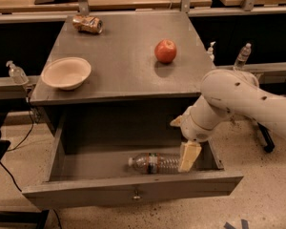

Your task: Place water bottle into top drawer

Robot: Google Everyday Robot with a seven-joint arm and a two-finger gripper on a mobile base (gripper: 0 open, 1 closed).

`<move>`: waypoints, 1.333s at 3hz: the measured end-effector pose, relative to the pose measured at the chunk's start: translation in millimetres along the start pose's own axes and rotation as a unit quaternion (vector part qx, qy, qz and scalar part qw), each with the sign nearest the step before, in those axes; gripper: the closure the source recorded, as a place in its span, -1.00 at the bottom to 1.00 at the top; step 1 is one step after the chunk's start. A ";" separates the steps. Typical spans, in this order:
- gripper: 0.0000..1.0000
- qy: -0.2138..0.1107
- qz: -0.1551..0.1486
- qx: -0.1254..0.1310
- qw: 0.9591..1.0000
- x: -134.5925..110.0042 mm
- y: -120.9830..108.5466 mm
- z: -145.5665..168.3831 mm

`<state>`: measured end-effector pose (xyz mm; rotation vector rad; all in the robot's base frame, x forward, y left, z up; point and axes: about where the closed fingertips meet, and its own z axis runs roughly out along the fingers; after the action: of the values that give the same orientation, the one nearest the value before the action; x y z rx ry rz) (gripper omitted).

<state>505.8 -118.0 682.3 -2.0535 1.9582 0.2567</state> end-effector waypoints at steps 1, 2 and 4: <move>-0.22 -0.012 0.009 0.030 0.999 9.0 3.9 -24.4; -0.15 -0.026 0.014 0.073 0.997 16.7 15.4 -65.2; -1.00 -0.069 -0.001 0.119 0.990 31.9 54.3 -148.7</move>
Offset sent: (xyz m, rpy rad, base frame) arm -0.0313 -0.0676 0.0894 0.0907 -0.2102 -0.1231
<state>443.1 -198.8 807.2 -1.8364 1.8082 0.1515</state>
